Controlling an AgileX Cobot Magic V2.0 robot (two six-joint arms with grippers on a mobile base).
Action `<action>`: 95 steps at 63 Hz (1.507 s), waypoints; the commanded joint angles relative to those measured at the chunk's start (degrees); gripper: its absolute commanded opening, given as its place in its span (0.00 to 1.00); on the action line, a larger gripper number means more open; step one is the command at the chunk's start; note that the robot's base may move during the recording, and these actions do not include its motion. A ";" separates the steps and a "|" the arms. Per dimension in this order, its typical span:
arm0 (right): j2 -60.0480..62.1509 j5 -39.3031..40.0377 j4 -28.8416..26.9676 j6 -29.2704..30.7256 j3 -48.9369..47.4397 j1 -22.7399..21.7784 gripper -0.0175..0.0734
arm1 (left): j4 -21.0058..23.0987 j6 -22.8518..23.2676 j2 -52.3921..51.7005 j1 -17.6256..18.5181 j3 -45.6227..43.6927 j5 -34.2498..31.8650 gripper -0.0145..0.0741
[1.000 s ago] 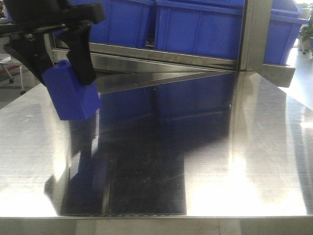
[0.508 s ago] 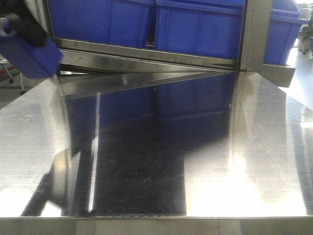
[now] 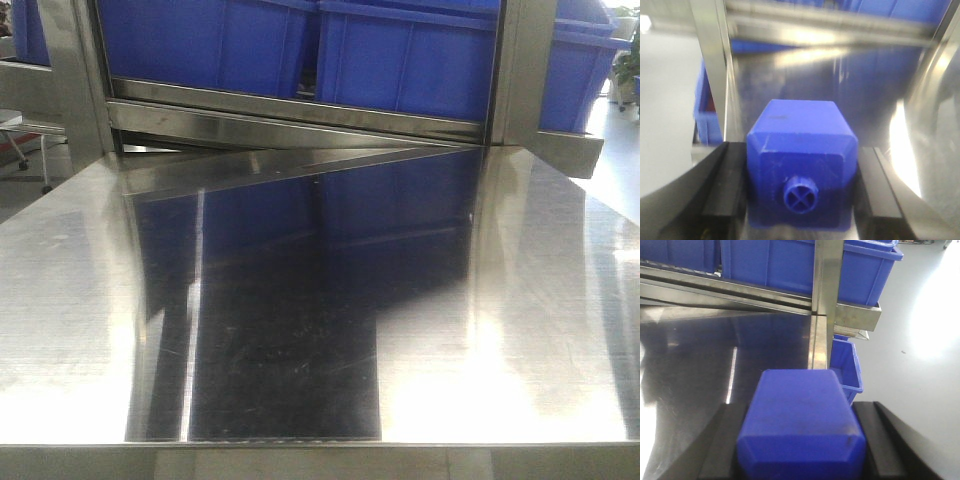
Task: Pick and sort blue part to right shelf
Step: 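Lift the second blue bottle off the table with the left gripper, then drive the base away from the table carrying both bottles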
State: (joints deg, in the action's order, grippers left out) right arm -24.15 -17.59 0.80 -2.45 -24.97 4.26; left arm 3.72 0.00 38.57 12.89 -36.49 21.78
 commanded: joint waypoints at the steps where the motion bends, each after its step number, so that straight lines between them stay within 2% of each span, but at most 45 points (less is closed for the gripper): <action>1: -0.16 5.51 0.55 0.29 -1.72 -0.42 0.60 | 0.11 0.00 -4.32 -0.08 -0.62 -4.96 0.52; 18: -0.16 5.51 0.55 0.29 -1.72 -0.42 0.60 | -0.31 0.00 -14.29 -0.08 -0.04 -4.85 0.52; 26: -0.16 5.51 0.55 0.29 -1.72 -0.42 0.60 | -1.34 0.00 -15.60 -0.46 0.17 -4.59 0.52; 41: -0.16 5.51 0.55 0.29 -1.72 -0.42 0.60 | -1.46 0.00 -15.60 -6.56 1.91 -4.65 0.52; 48: -0.16 5.51 0.55 0.29 -1.72 -0.42 0.60 | -1.46 0.00 -15.60 -7.95 1.91 -4.65 0.52; 95: -0.16 5.51 0.55 0.29 -1.72 -0.42 0.60 | -1.46 0.00 -15.60 -8.05 1.91 -4.65 0.52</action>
State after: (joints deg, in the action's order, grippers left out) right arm -24.15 -17.59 0.80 -2.45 -24.97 4.26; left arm 2.20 0.00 22.68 4.84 -32.92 22.34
